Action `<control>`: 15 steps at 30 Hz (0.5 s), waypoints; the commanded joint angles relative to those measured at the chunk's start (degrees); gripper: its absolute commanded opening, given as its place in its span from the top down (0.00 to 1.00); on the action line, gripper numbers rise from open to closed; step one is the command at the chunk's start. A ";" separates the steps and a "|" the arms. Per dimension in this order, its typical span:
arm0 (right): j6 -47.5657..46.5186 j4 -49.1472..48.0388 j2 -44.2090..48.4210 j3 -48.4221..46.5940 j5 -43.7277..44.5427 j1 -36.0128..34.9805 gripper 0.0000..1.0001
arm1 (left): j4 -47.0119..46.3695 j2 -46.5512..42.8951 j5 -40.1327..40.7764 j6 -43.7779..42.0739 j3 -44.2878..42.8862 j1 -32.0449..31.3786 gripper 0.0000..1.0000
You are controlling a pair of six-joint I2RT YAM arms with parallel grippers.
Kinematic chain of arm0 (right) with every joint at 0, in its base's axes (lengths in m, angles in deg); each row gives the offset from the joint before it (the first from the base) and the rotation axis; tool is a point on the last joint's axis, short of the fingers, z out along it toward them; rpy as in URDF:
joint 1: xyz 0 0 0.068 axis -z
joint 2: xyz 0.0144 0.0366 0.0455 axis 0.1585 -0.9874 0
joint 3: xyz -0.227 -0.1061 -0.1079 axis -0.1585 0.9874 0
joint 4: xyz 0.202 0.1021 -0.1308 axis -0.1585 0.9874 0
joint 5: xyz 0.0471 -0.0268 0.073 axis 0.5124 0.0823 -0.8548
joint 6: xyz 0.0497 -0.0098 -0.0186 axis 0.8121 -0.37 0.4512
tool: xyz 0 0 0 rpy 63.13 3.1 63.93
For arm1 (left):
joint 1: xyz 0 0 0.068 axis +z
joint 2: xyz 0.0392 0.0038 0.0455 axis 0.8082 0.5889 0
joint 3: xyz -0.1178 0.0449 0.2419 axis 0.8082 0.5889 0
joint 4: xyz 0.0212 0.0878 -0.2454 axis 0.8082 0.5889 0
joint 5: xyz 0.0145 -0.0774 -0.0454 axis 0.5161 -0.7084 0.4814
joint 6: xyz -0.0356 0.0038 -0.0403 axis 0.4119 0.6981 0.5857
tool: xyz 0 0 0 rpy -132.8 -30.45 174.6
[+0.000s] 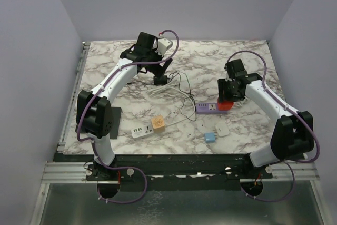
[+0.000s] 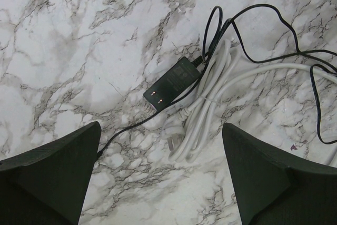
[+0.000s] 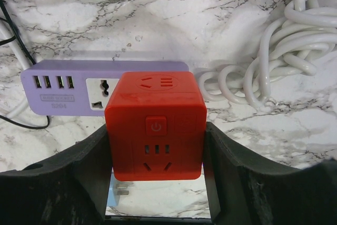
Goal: Insert the plug
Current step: Insert the plug into the socket.
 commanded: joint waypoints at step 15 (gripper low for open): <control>1.11 3.08 4.15 0.05 -0.41 -0.22 0.99 | -0.70 -1.43 1.13 1.06 0.15 0.96 0.01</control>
